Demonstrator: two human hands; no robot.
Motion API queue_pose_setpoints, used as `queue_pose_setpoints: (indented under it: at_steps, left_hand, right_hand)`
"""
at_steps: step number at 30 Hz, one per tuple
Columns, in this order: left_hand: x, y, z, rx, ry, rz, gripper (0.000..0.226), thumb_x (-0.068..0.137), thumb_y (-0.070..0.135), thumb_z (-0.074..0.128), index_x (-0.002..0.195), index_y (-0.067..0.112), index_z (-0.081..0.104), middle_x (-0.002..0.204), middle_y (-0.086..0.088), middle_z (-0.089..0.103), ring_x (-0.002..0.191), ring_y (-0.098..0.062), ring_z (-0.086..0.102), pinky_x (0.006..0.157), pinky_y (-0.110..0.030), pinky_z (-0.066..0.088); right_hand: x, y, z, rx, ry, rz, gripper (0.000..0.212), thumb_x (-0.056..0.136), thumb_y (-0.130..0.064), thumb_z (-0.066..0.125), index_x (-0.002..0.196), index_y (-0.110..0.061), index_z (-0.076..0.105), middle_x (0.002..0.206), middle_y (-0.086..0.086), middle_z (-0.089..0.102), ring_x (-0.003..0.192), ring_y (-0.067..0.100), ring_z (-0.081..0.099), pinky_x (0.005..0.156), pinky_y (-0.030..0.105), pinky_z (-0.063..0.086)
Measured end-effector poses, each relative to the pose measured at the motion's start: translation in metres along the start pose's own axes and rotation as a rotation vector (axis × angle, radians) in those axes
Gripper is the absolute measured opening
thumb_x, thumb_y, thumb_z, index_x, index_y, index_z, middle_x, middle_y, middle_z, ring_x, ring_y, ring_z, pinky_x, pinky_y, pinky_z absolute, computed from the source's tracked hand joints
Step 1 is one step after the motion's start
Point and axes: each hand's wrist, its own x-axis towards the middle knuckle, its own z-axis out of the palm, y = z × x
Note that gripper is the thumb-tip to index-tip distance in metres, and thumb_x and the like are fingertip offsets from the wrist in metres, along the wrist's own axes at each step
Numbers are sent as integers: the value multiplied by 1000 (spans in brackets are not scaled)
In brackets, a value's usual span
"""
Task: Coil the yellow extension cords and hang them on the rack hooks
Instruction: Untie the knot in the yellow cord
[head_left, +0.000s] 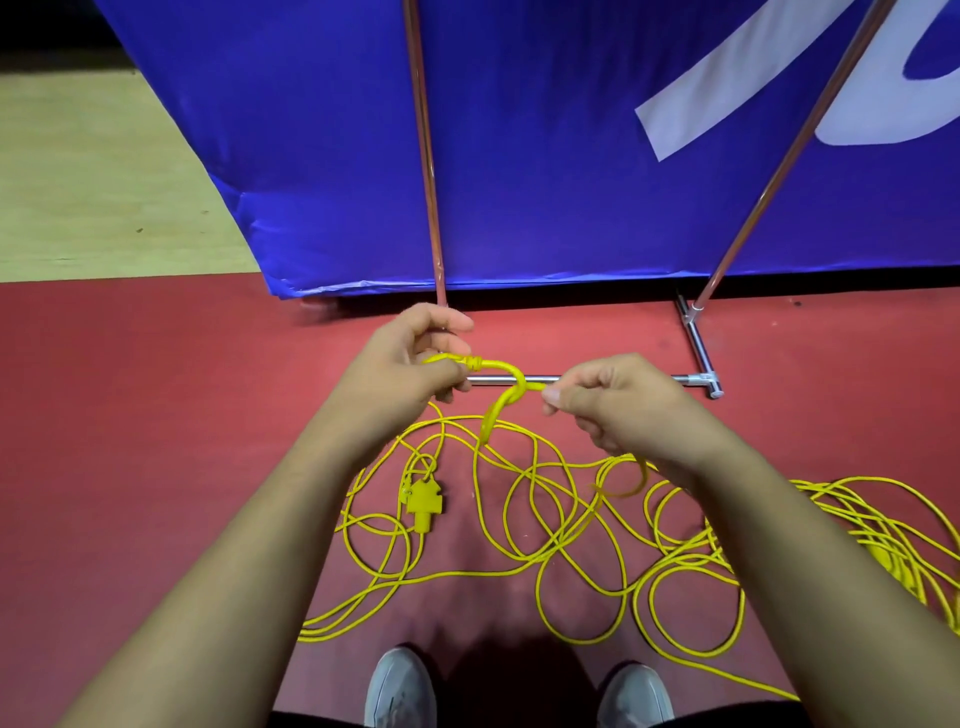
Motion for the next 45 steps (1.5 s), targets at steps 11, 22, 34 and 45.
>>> queue_pose_setpoints:
  at_steps: [11,22,34,45]
  left_hand:
    - [-12,3,4,272,-353,-97,53,95,42,49,70,-3,62,52,8,59,50,-8,45,53,-19,36]
    - [2,-34,-13,785,-121,-197,30,88,32,66,63,16,60,57,-3,63,53,-16,59,52,-25,44]
    - [2,-19,-8,77,-69,-74,13,92,1,52,91,9,62,58,-7,60,60,-28,59,57,-33,51]
    - [-1,-17,-1,122,-164,-241,25,97,18,51,79,8,65,39,2,32,35,-19,47,47,-27,36]
  right_hand:
    - [5,-5,1,336,187,-39,16,93,-8,58,87,6,63,48,-1,40,43,12,29,44,23,21]
    - [0,-10,-12,575,176,-43,15,98,-16,53,88,-6,60,50,-2,42,46,13,37,43,22,28]
    - [-3,-9,-4,11,129,-267,14,94,-21,61,108,-21,63,54,11,60,43,21,54,46,32,48]
    - [1,-11,-10,-15,336,-323,10,88,-18,70,81,-11,73,52,-19,61,55,-6,56,56,5,37]
